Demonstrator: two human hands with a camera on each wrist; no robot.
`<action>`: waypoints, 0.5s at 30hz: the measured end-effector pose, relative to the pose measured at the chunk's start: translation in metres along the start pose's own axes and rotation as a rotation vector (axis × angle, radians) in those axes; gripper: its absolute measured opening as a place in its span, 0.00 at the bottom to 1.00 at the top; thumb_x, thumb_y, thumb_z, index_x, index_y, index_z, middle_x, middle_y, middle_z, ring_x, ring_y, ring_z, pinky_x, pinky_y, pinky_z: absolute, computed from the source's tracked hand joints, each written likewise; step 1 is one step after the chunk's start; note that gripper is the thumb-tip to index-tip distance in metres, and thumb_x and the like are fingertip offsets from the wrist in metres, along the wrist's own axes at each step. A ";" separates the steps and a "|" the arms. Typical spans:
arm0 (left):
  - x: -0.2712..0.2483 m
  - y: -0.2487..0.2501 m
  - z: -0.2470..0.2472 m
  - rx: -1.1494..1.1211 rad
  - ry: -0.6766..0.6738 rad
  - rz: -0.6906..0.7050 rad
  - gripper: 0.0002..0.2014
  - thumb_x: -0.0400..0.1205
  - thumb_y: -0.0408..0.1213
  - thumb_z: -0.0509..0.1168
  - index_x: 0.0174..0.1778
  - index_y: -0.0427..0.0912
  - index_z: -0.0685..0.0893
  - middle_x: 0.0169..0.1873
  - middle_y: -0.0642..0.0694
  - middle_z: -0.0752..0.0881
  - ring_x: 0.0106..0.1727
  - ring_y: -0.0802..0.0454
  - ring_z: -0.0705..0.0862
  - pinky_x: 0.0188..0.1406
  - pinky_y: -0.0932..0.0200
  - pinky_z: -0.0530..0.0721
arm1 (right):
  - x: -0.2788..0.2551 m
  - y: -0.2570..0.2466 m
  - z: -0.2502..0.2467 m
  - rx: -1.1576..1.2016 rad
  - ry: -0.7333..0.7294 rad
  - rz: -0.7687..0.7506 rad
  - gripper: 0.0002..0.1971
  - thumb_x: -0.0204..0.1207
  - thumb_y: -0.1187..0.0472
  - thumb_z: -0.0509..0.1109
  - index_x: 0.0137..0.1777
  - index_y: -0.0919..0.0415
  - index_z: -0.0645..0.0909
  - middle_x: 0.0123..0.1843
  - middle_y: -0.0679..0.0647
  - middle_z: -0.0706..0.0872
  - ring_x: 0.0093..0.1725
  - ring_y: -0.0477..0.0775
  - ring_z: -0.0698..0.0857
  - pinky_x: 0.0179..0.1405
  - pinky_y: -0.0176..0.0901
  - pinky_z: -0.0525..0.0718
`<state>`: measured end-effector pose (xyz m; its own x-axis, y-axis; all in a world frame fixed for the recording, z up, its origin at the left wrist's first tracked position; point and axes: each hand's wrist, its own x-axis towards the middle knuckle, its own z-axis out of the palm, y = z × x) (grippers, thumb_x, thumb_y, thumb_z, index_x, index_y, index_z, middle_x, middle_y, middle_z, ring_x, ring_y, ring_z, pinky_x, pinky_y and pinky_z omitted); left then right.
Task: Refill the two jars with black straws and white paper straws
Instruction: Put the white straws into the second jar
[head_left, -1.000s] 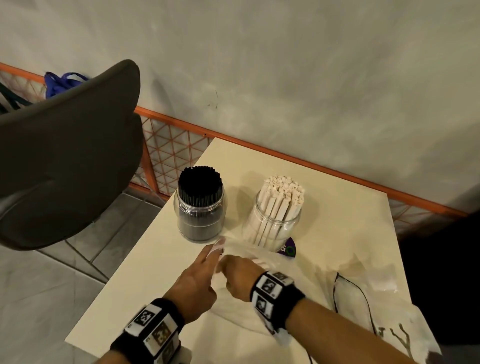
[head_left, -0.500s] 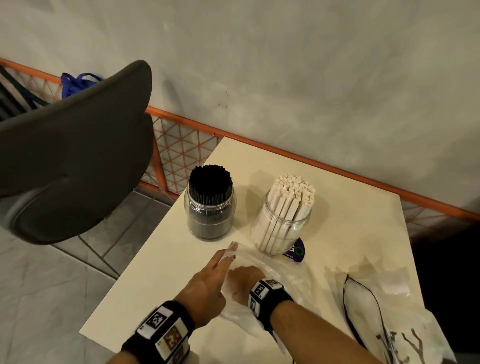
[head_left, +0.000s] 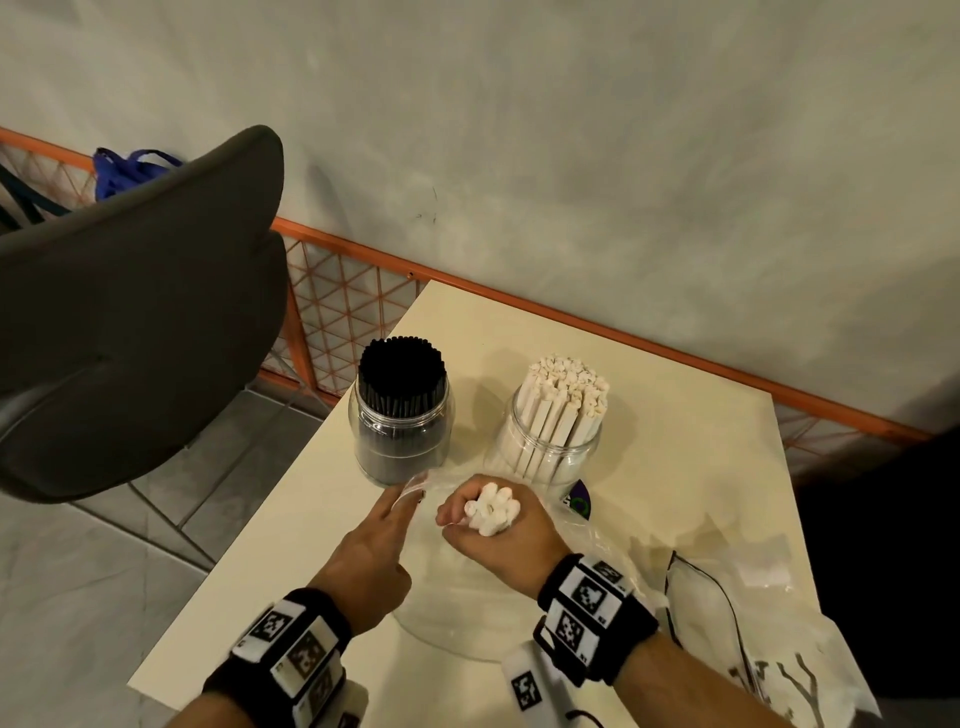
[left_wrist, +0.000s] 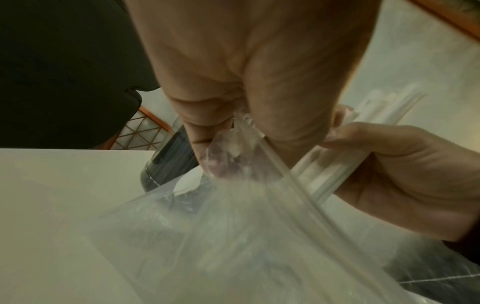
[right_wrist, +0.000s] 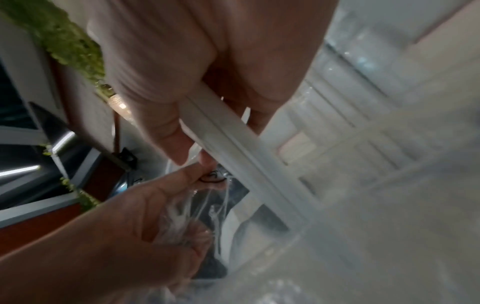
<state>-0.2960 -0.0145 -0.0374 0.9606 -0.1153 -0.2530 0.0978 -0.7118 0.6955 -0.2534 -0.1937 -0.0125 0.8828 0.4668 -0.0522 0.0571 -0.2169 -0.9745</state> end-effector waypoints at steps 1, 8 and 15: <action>0.001 0.001 0.001 0.003 -0.011 -0.014 0.43 0.70 0.24 0.61 0.79 0.59 0.55 0.79 0.65 0.53 0.51 0.53 0.78 0.49 0.67 0.76 | -0.001 0.003 0.000 -0.001 0.042 0.022 0.09 0.68 0.71 0.76 0.37 0.55 0.84 0.44 0.55 0.92 0.49 0.56 0.90 0.56 0.52 0.87; 0.001 0.003 0.007 0.031 -0.039 -0.049 0.42 0.71 0.26 0.60 0.79 0.56 0.55 0.80 0.60 0.54 0.54 0.51 0.79 0.52 0.64 0.79 | -0.002 0.019 -0.001 -0.130 0.070 0.133 0.08 0.66 0.60 0.77 0.45 0.51 0.88 0.46 0.47 0.91 0.49 0.45 0.89 0.57 0.50 0.87; 0.001 0.002 0.008 0.011 -0.030 -0.033 0.46 0.70 0.24 0.60 0.79 0.62 0.49 0.81 0.62 0.53 0.60 0.52 0.78 0.58 0.61 0.81 | -0.002 0.017 0.000 -0.284 0.025 0.183 0.09 0.69 0.50 0.77 0.47 0.50 0.89 0.44 0.45 0.92 0.46 0.42 0.89 0.55 0.51 0.86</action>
<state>-0.2969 -0.0221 -0.0417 0.9485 -0.1124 -0.2962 0.1264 -0.7230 0.6792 -0.2545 -0.1982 -0.0292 0.9014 0.3778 -0.2115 0.0214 -0.5267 -0.8498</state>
